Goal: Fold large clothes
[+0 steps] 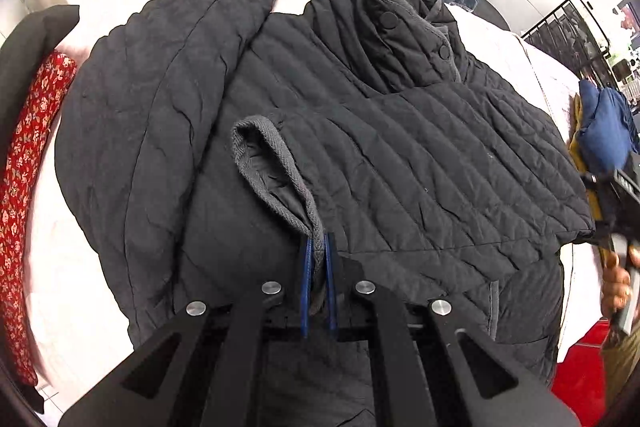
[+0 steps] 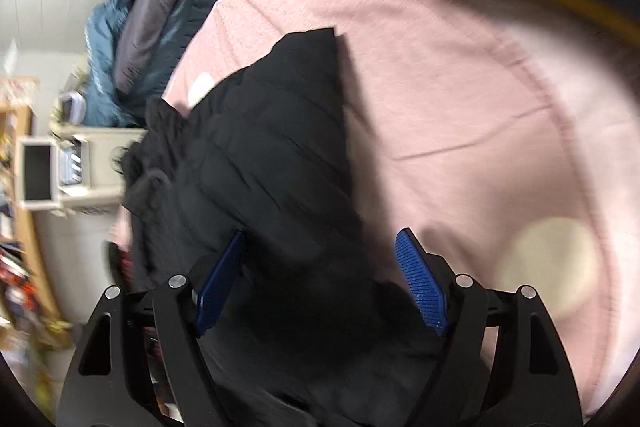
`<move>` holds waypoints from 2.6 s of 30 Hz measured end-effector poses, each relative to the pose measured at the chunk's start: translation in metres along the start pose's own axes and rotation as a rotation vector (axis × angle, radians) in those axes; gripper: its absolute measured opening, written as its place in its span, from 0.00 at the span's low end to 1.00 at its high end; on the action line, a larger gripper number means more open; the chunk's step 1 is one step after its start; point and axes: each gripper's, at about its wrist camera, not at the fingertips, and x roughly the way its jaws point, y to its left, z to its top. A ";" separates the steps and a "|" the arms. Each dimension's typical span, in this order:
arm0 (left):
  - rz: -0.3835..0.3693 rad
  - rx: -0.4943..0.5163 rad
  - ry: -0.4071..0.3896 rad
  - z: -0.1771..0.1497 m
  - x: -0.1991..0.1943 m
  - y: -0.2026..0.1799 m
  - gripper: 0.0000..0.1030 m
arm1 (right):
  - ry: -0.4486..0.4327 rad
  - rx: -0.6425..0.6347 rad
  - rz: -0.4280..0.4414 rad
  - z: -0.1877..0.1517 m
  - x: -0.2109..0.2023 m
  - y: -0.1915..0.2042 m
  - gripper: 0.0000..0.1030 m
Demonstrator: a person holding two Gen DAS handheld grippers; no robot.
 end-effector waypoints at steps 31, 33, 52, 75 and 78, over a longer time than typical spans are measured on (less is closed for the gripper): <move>0.096 -0.057 -0.167 -0.012 -0.015 -0.004 0.64 | -0.363 -0.533 -0.436 -0.028 -0.030 0.144 0.85; 0.068 -0.039 -0.189 -0.016 -0.020 -0.014 0.65 | -0.325 -0.625 -0.407 -0.044 -0.017 0.160 0.85; 0.070 -0.006 0.138 -0.012 0.096 -0.026 0.95 | -0.048 -0.790 -0.662 -0.079 0.137 0.145 0.95; 0.125 0.025 -0.047 -0.059 0.029 -0.025 0.94 | -0.049 -0.698 -0.603 -0.070 0.107 0.171 0.95; 0.154 0.036 -0.098 -0.080 0.007 -0.016 0.94 | -0.007 -0.695 -0.517 -0.095 0.099 0.171 0.95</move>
